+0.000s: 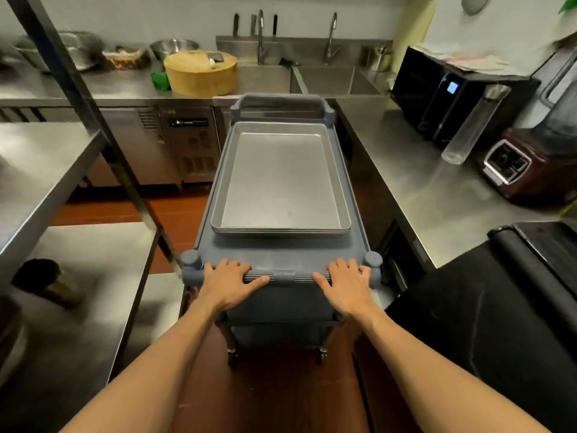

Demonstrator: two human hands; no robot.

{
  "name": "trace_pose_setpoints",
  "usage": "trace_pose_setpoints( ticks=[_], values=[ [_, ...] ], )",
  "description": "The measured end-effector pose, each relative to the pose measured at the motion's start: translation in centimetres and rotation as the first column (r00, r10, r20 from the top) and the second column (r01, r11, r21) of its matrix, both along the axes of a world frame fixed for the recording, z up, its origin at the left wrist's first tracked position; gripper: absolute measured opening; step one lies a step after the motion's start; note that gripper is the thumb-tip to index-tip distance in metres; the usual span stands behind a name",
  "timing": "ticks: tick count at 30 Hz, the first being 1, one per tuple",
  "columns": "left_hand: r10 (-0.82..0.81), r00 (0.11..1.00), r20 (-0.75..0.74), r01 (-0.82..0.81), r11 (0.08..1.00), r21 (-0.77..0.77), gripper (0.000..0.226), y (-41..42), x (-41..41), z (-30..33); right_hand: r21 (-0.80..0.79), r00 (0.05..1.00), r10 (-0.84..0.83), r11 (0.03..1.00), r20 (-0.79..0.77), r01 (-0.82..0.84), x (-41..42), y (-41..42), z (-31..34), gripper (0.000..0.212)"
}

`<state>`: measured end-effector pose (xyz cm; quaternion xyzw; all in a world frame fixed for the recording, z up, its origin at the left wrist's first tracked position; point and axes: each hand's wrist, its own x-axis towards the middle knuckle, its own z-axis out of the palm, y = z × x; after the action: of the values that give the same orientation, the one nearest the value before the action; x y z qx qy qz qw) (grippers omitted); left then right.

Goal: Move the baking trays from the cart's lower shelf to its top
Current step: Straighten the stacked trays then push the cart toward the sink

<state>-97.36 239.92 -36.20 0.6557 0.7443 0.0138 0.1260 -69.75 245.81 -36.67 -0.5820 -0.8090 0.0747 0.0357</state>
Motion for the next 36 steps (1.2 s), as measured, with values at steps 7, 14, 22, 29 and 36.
trace_pose_setpoints(
  ticks=[7, 14, 22, 29, 36],
  values=[
    [-0.022, 1.000, 0.019, 0.021, 0.999, 0.028, 0.102, 12.6, -2.3, 0.6, -0.041, 1.000, 0.000, 0.999, -0.007, 0.000, -2.5, 12.9, 1.0, 0.057],
    [-0.046, 0.999, -0.010, 0.045, 0.999, -0.007, 0.097, 22.9, -4.7, 0.8, -0.076, 1.000, -0.006, 0.997, -0.025, 0.004, -4.9, 22.9, 1.4, 0.056],
    [-0.047, 0.999, 0.008, 0.047, 0.996, -0.080, 0.071, 31.2, -5.6, 1.3, -0.049, 0.998, 0.007, 0.999, -0.067, -0.010, -5.8, 31.6, 0.8, 0.070],
    [-0.027, 0.999, -0.037, 0.024, 0.997, -0.071, 0.078, 34.2, -3.7, 1.3, 0.010, 0.999, 0.019, 1.000, -0.027, -0.019, -4.4, 35.2, 0.4, 0.064],
    [-0.013, 0.999, -0.051, 0.010, 0.998, -0.057, 0.093, 35.0, -1.9, 1.3, 0.013, 0.998, 0.044, 0.999, -0.043, -0.043, -2.6, 36.5, 0.6, 0.057]
  ],
)
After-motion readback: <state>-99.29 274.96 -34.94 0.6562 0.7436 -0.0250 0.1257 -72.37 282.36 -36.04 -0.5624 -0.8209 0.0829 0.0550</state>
